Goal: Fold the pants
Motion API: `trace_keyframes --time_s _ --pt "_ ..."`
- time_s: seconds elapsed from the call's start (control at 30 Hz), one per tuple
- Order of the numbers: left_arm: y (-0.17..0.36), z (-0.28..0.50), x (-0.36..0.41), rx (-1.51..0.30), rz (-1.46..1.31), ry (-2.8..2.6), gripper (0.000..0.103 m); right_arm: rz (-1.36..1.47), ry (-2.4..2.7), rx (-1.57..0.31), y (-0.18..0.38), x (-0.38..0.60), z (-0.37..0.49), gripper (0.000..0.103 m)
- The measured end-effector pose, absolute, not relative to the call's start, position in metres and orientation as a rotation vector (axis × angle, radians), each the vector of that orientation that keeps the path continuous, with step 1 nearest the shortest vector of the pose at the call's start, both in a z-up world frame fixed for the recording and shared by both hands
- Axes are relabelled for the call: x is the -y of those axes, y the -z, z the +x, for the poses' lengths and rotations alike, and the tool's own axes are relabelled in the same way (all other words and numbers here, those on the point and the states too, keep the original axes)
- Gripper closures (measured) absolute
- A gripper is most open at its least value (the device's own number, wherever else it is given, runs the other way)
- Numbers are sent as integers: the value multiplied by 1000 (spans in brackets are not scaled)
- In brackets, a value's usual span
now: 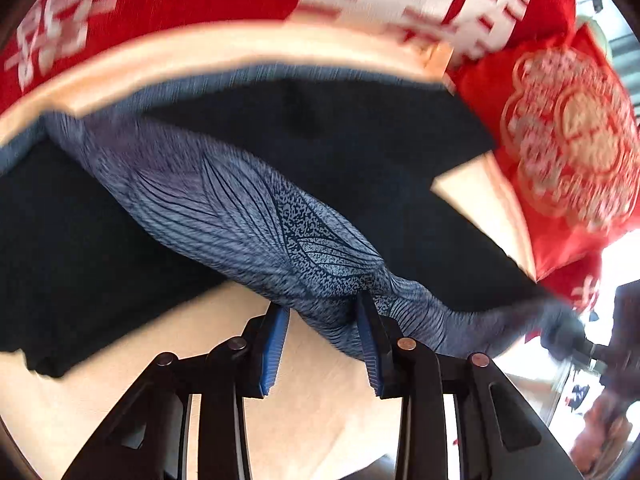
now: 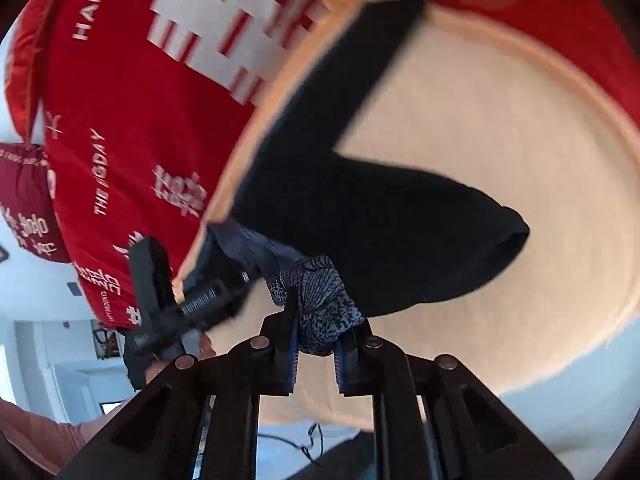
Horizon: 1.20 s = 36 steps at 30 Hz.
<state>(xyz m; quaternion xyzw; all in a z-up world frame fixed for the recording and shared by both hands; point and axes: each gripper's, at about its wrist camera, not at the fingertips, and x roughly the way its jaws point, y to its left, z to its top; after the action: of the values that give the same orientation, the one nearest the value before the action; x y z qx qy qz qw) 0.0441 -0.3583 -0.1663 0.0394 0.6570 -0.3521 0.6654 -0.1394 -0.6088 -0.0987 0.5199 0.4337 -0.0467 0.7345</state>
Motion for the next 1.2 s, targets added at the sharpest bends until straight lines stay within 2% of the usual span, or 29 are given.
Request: trace_keyframes --time_s 0.2,0.23,0.27,0.3,0.33,0.4,0.47,0.5,0.53,0.57,0.7,0.77,0.83,0.97,1.0,1.03,1.1,1.2 --pt "119 104 395 -1306 65 746 66 959 54 -935 68 696 -35 88" --pt "116 111 397 -1292 70 734 61 948 55 -946 70 712 -15 88" --pt "111 120 399 -1268 91 703 50 945 67 -965 74 723 3 87" --pt "107 127 401 -1233 125 659 30 948 81 -983 78 730 14 85" --pt "106 129 404 -1202 144 636 27 955 92 -1007 84 739 30 84" --pt "109 133 397 -1195 182 610 27 934 110 -1054 95 745 53 82" --pt "122 134 388 -1223 215 555 27 870 148 -1105 105 750 65 69" --pt "131 133 384 -1246 234 529 27 830 168 -1130 108 750 69 40" --pt "139 131 386 -1262 254 507 27 780 212 -1150 109 751 70 17" --pt "148 129 383 -1275 279 479 27 753 234 -1141 107 750 68 16" --pt "180 125 357 -1344 338 364 27 838 205 -1098 110 745 31 18" --pt "197 125 342 -1385 346 298 27 872 251 -1145 128 744 22 25" --pt "209 126 331 -1420 335 261 26 920 313 -1215 158 742 6 49" --pt "215 129 322 -1426 294 262 22 1031 396 -1185 194 755 0 62" --pt "215 129 323 -1424 304 266 22 1019 396 -1181 195 755 5 76" --pt "214 129 324 -1424 312 267 22 1010 389 -1179 192 756 10 85" --pt "212 129 324 -1427 313 279 22 969 354 -1134 175 754 10 87" --pt "213 125 315 -1447 298 285 22 893 345 -1209 178 751 4 86"
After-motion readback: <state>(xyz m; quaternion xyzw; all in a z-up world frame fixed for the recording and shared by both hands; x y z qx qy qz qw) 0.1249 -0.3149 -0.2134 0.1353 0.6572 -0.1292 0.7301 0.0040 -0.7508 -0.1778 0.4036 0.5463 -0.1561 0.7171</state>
